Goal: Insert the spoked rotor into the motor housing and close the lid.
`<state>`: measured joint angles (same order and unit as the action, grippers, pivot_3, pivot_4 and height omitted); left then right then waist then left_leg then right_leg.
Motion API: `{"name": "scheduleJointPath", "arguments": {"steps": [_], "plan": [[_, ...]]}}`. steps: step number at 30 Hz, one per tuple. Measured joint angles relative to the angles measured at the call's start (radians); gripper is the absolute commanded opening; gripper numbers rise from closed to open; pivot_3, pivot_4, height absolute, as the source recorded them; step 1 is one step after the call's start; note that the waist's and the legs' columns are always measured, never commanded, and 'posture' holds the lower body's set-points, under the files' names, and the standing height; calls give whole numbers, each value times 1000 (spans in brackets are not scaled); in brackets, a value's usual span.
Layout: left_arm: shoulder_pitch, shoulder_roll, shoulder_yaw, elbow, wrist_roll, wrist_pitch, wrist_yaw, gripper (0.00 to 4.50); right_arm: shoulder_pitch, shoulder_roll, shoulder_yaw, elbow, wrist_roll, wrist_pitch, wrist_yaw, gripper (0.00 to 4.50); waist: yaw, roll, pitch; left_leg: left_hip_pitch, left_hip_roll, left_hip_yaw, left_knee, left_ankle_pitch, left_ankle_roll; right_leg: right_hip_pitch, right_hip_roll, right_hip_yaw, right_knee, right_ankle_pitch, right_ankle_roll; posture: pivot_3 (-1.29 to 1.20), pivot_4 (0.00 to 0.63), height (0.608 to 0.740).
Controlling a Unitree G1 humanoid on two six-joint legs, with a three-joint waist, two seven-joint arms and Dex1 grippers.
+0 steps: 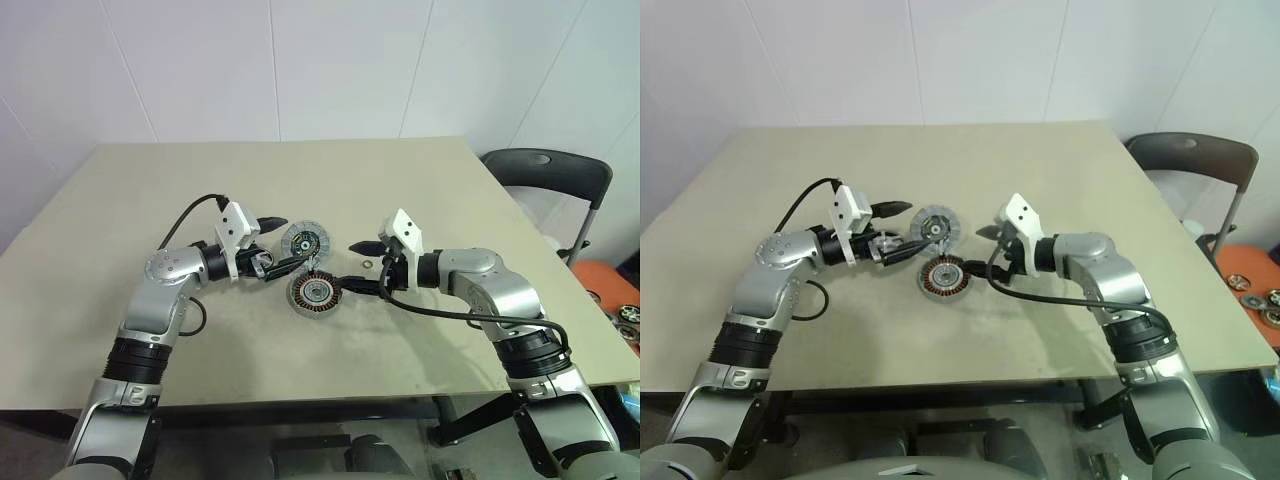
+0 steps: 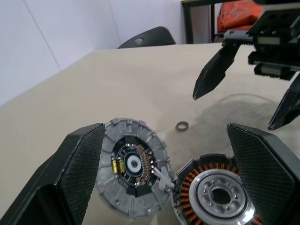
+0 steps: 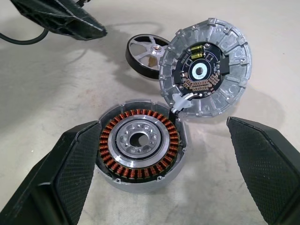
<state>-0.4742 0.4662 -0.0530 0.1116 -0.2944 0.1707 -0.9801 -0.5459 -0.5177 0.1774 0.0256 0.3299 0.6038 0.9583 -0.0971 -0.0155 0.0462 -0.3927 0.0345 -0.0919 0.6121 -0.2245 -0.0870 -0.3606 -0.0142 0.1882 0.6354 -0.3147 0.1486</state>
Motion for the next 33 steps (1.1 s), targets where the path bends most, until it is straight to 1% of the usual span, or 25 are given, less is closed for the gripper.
{"name": "scheduleJointPath", "arguments": {"steps": [7,12,22,33], "plan": [[-1,12,-2,7,0,-1,-25,4442,15,-9,-5,-1,-1,0,-19,4500,1,0,0,0,0,0,1,0,0,0,0,0,0,0,0,0,0,740],[-17,11,-12,53,12,-6,-38,4442,28,-15,-29,-2,-2,0,-35,4500,1,0,0,0,0,0,1,0,0,0,0,0,0,0,0,0,0,740],[-36,-18,-17,66,24,-23,-41,4442,32,-34,-33,8,-24,-7,-60,4500,0,0,0,0,0,0,1,0,0,0,0,0,0,0,0,0,0,740],[-43,-37,-51,71,22,-23,-69,4442,68,-43,-44,-9,-23,-1,-78,4500,2,0,0,0,0,0,1,0,0,0,0,0,0,0,0,0,0,740]]}}
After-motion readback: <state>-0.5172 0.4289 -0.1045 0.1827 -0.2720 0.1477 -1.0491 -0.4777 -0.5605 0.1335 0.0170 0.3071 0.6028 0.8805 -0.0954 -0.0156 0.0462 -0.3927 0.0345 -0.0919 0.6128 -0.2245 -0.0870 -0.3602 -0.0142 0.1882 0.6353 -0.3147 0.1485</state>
